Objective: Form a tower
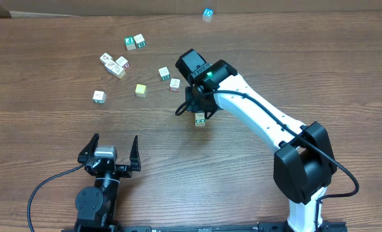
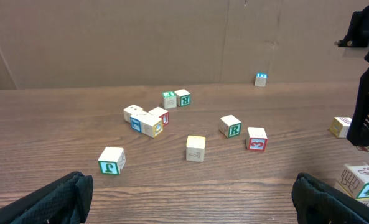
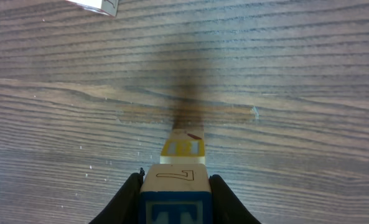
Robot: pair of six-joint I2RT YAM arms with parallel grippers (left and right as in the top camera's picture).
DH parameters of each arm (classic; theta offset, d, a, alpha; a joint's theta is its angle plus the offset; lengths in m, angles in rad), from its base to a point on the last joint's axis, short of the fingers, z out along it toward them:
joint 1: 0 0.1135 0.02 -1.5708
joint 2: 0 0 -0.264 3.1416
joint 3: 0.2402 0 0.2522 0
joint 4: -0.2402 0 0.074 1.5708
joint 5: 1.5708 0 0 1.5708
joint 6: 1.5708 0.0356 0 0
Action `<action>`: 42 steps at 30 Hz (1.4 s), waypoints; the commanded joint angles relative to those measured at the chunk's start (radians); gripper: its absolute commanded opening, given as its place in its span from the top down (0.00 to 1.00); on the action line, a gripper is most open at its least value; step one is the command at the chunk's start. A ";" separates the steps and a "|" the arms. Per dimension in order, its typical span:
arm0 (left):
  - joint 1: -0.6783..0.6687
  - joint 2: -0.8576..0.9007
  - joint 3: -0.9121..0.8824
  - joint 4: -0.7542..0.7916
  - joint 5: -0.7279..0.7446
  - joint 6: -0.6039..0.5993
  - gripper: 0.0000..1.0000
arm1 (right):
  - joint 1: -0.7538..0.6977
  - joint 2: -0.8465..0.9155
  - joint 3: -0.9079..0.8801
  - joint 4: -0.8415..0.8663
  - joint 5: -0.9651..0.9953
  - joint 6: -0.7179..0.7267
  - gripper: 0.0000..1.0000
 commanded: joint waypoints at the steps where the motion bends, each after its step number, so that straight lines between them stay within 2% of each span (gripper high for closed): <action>1: 0.007 -0.011 -0.003 0.002 0.008 0.016 0.00 | 0.000 0.001 -0.023 0.016 0.018 0.000 0.76; 42: 0.007 -0.010 -0.003 0.002 0.008 0.016 0.00 | 0.009 0.002 -0.077 0.072 -0.002 0.009 0.75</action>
